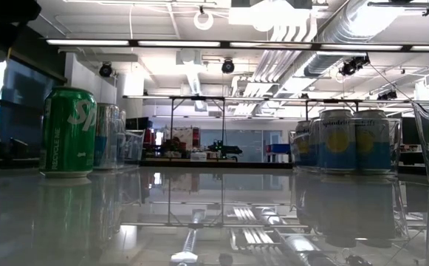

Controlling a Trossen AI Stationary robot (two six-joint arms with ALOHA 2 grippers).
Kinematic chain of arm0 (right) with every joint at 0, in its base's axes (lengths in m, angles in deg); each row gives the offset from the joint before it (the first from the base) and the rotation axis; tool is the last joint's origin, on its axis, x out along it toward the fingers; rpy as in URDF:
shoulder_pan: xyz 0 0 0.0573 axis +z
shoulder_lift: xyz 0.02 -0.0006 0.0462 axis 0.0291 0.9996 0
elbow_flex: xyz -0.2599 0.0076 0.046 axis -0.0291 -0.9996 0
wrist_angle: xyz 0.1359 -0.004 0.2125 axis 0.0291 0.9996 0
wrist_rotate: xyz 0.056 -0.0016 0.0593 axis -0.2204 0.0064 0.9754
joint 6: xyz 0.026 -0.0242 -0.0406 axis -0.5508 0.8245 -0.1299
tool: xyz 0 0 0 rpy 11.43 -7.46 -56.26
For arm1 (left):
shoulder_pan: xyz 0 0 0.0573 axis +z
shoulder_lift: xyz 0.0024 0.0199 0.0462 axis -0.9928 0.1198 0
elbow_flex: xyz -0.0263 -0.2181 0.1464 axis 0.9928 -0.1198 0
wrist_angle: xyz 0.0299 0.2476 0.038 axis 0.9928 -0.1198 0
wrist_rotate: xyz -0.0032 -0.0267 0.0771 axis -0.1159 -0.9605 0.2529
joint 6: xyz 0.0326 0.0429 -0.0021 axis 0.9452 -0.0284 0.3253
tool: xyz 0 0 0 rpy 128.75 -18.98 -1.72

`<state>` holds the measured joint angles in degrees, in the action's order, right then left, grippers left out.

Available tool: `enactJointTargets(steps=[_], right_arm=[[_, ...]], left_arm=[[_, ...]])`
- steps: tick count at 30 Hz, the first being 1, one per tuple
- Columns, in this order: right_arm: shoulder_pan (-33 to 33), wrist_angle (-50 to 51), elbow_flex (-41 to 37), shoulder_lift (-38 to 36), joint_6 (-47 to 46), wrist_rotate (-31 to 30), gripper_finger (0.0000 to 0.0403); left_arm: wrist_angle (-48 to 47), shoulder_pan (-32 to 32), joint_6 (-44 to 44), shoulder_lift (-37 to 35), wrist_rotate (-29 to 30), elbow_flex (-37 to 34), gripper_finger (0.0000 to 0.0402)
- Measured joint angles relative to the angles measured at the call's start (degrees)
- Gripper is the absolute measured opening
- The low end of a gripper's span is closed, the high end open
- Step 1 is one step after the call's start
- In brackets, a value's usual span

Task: Sort soda cans
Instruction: Put the green soda can into the bottom transparent bin

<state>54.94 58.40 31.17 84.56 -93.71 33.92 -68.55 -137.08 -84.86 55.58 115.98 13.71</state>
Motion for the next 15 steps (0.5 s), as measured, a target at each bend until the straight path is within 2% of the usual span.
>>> enactJointTargets(steps=[2, 4, 8, 10, 12, 15], right_arm=[[-0.34, -2.56, 1.31, 0.0, -0.83, -2.78, 0.0365], [-1.18, -8.41, 2.33, 0.18, -0.43, -8.65, 0.0365], [-4.13, -25.85, 3.69, 2.67, 12.11, -18.05, 0.0365], [-5.91, -36.32, 3.99, 4.47, 21.61, -20.59, 0.0365], [-8.02, -48.48, 4.11, 6.57, 32.55, -22.07, 0.0365], [-11.14, -63.55, 4.16, 10.2, 47.92, -21.7, 0.0365]], left_arm=[[0.04, -0.27, 2.41, 0.0, 0.27, 0.03, 0.0174], [-0.17, -0.84, 5.4, -0.01, 2.85, 0.83, 0.0174], [-3.87, -1.93, 13.47, -1.71, 7.04, 4.85, 0.0174], [-11.14, -2.78, 15.13, -3.79, 7.02, 8.25, 0.0174], [-22.81, -4.31, 13.31, -6.36, 5.83, 12.49, 0.0174], [-44.11, -5.91, 7.39, -9.39, -1.72, 20.63, 0.0174]])
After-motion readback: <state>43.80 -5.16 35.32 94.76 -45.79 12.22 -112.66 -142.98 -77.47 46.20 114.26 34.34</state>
